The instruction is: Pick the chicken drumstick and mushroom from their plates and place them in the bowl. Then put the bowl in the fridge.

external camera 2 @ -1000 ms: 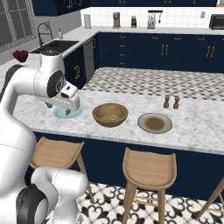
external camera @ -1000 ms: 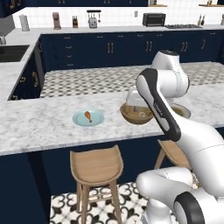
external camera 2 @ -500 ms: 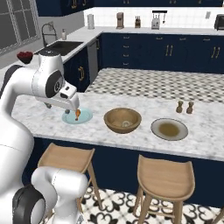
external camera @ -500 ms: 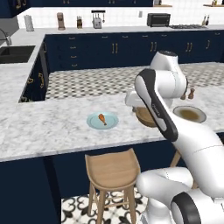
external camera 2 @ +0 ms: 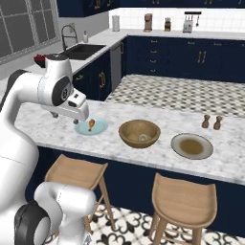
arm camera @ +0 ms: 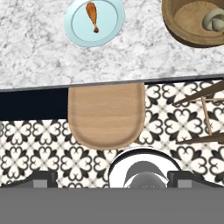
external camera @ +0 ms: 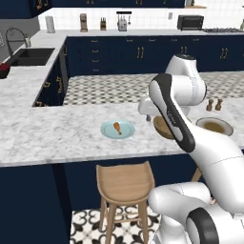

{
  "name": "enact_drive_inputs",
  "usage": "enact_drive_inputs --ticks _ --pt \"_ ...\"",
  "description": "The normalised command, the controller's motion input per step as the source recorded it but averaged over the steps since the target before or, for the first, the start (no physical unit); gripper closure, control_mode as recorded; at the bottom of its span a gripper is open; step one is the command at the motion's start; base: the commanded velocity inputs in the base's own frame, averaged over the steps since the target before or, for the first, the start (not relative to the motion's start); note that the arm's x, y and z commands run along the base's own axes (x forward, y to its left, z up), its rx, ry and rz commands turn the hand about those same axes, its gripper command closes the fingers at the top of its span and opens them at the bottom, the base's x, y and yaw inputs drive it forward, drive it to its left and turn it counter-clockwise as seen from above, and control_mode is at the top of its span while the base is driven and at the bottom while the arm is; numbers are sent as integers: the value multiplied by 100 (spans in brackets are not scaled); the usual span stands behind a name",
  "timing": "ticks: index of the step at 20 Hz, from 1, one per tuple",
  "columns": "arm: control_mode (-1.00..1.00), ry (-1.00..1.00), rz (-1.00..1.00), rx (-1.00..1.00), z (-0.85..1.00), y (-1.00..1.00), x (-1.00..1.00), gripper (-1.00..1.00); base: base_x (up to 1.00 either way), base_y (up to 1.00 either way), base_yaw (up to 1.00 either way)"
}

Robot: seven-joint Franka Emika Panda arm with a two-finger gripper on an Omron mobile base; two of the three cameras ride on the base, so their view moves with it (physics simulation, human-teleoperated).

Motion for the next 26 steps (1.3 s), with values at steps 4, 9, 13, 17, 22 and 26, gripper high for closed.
enact_drive_inputs --ticks 4,9,13,17,22,26 --pt "100 0 0 0 0 0 0 -100 68 -5 30" --pt "100 0 0 0 0 0 0 -100 89 -3 13" --pt "100 0 0 0 0 0 0 -100 83 -6 10" --pt "100 0 0 0 0 0 0 -100 67 -6 4" --pt "100 0 0 0 0 0 0 -100 55 -1 2" --pt "100 0 0 0 0 0 0 -100 57 -6 0"
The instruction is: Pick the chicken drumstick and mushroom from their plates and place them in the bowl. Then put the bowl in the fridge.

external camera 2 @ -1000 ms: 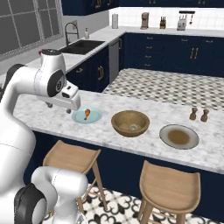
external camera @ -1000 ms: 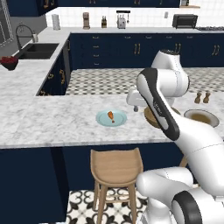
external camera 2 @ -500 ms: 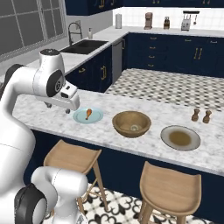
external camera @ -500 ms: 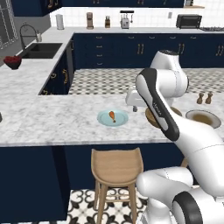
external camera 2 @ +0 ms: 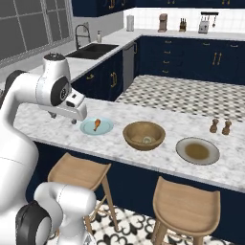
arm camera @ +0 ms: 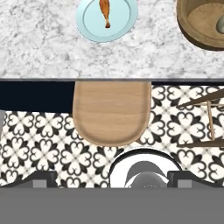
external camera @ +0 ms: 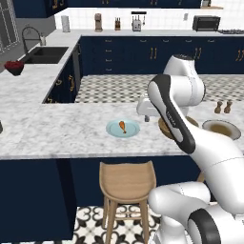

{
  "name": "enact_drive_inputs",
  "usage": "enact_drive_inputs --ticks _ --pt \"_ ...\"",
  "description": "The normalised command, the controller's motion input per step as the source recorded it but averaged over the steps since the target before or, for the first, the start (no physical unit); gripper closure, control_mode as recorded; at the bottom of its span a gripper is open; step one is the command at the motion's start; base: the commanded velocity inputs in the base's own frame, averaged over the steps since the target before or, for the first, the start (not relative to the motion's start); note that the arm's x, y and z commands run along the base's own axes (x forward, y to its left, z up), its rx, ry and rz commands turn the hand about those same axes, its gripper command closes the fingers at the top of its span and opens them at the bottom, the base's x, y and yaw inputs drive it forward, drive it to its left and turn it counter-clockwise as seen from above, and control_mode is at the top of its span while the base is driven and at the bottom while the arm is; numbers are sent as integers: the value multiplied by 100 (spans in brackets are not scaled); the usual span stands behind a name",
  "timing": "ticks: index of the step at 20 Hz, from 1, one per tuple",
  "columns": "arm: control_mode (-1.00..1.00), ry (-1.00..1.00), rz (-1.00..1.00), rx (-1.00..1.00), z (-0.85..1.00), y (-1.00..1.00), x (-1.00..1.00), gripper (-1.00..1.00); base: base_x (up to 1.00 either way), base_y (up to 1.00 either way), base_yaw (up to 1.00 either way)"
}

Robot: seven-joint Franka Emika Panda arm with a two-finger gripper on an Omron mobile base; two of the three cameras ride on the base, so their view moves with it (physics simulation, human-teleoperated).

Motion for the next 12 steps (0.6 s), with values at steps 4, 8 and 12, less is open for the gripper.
enact_drive_inputs --ticks 4,8,12 --pt "100 0 0 0 0 0 0 -100 87 -3 9" --pt "100 0 0 0 0 0 0 -100 59 -27 39" --pt "-100 12 5 -7 -27 -3 45 -100 27 -5 13"
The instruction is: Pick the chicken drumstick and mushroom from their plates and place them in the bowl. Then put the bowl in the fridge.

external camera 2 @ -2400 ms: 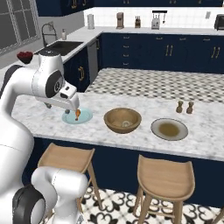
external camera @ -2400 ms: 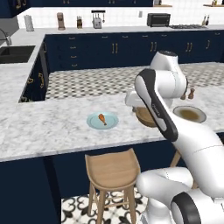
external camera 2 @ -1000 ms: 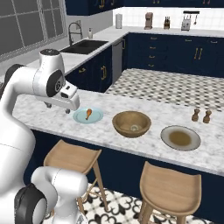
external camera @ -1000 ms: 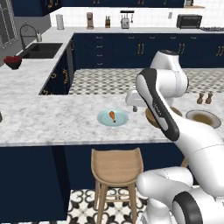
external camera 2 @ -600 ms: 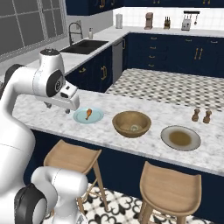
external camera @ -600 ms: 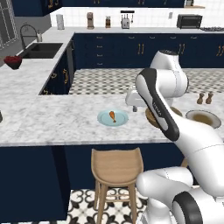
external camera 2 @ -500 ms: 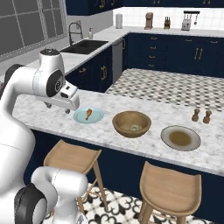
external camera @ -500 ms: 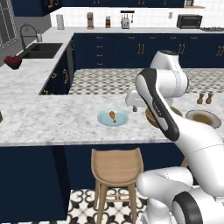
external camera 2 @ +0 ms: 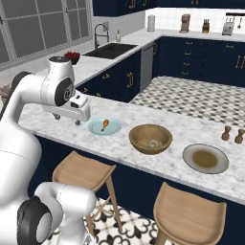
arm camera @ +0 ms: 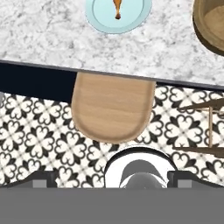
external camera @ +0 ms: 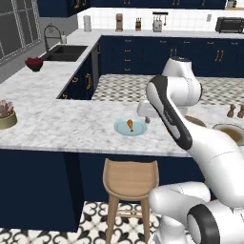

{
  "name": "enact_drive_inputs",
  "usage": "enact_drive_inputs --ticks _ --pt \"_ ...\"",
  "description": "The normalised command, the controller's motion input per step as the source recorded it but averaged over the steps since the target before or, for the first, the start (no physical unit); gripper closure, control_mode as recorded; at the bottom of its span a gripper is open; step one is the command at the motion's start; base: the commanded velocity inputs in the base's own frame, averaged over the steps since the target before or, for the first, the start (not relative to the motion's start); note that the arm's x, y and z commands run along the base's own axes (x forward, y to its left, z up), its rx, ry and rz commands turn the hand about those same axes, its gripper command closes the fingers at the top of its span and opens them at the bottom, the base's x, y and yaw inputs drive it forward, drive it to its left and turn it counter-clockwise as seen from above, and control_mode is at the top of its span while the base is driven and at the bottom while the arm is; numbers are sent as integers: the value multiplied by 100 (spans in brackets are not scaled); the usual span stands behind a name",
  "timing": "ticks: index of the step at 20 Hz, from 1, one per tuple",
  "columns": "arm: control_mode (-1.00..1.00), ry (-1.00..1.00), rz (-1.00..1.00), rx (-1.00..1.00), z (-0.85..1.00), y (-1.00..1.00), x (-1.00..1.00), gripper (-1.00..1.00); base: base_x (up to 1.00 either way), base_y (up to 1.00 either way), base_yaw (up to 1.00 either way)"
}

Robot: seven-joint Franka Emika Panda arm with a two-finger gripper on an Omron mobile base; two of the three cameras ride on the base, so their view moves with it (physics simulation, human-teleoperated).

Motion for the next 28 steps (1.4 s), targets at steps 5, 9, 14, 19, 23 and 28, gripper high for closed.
enact_drive_inputs --ticks 5,9,14,19,23,28 --pt "-100 10 6 -13 -84 -18 100 -100 0 0 0" --pt "-100 6 10 1 -42 -33 100 -100 0 0 0" --pt "-100 4 7 0 -57 -7 100 -100 0 0 0" --pt "-100 7 1 0 -43 0 97 -100 0 0 0" --pt "-100 5 0 0 -34 3 100 -100 0 0 0" --pt "-100 5 0 0 -51 6 79 -100 0 0 0"
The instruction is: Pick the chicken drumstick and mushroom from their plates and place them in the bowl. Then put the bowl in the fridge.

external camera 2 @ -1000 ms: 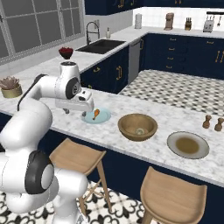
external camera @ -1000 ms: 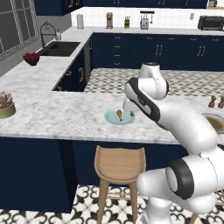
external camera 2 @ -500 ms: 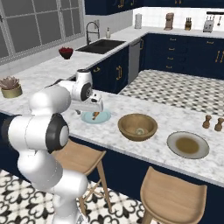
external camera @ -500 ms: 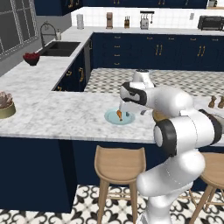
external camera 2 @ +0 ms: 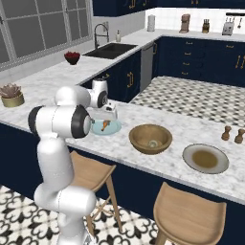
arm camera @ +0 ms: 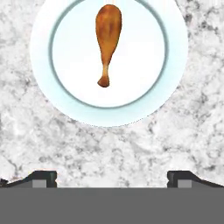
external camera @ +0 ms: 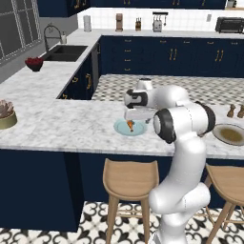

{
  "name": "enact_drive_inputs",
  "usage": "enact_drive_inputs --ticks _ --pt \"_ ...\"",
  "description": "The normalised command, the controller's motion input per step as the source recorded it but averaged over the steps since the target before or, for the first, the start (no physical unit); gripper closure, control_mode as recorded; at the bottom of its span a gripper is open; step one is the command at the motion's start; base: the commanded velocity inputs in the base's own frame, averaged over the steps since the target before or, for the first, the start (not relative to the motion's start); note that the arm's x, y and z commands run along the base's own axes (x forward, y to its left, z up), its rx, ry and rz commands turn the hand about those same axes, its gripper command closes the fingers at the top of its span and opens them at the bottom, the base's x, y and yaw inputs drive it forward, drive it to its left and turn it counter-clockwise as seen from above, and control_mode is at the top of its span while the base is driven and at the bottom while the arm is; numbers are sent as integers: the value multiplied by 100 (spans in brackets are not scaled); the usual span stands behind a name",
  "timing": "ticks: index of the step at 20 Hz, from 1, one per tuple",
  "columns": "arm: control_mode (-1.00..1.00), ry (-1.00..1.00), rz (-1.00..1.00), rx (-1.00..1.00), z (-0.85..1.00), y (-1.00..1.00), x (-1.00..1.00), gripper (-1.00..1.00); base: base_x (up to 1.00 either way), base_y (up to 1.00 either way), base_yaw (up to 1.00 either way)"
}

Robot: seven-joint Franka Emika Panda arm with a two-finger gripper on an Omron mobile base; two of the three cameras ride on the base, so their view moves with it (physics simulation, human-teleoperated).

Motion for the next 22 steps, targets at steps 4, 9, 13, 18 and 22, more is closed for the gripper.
enact_drive_inputs --ticks 4,9,13,18,22 --pt "-100 6 0 0 -54 16 78 -100 0 0 0" --pt "-100 7 0 0 -40 6 70 -100 0 0 0" --pt "-100 3 0 0 -36 1 65 -100 0 0 0" --pt "-100 1 0 0 -39 0 58 -100 0 0 0" --pt "-100 0 0 0 -46 11 23 100 0 0 0"
